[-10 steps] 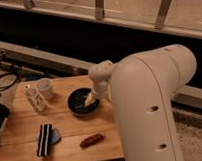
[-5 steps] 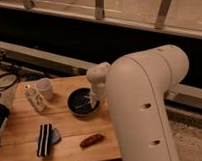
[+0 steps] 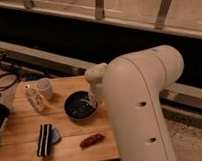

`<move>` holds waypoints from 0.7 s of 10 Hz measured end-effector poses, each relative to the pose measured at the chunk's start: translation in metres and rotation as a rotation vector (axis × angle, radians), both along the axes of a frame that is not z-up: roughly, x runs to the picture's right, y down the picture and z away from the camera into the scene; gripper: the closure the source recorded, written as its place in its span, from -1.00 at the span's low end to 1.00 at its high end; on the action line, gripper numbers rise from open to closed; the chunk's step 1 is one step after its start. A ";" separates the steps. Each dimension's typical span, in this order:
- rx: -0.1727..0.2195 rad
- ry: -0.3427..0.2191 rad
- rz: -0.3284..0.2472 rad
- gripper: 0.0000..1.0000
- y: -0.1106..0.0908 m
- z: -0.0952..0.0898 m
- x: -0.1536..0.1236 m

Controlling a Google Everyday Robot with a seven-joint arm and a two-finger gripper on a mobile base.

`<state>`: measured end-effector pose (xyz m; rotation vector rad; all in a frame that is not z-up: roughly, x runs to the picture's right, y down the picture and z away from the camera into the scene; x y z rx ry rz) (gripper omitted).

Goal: Pick up the ceramic bowl

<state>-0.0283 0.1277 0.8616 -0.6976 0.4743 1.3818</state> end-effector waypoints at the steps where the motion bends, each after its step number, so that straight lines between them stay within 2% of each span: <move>1: -0.001 -0.019 -0.003 0.97 -0.010 -0.010 -0.004; 3: 0.003 -0.044 -0.001 0.97 -0.022 -0.019 -0.010; 7: 0.003 -0.101 0.012 0.97 -0.036 -0.025 -0.012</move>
